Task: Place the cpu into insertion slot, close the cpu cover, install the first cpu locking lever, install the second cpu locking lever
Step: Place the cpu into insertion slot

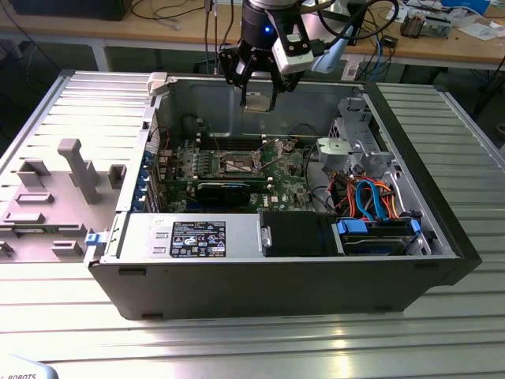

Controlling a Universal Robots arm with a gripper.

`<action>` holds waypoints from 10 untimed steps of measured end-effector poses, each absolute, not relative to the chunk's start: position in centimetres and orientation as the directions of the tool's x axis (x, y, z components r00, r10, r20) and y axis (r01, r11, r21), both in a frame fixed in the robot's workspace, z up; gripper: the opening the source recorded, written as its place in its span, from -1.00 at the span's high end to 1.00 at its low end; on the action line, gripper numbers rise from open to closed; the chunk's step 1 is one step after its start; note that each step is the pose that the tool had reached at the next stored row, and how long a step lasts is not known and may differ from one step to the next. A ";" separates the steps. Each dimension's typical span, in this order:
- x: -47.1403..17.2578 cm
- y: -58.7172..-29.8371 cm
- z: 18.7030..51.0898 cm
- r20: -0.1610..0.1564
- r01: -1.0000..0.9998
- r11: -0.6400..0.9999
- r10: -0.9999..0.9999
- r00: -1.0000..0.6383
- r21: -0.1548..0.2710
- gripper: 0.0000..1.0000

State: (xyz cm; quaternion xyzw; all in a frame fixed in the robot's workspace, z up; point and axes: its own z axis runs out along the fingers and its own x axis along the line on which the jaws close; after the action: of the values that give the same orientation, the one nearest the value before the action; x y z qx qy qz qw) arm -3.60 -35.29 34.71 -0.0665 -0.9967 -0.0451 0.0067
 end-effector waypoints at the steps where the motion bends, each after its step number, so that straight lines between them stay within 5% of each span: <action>1: -3.6 -35.3 34.7 0.019 0.134 0.987 0.133 -0.991 0.089 -0.08; 10: -3.6 -35.3 34.7 0.019 0.141 0.986 0.139 -0.990 0.089 -0.08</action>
State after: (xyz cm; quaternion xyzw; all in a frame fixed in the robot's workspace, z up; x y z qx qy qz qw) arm -3.60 -35.28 34.70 -0.0703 -0.9965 -0.0452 0.0065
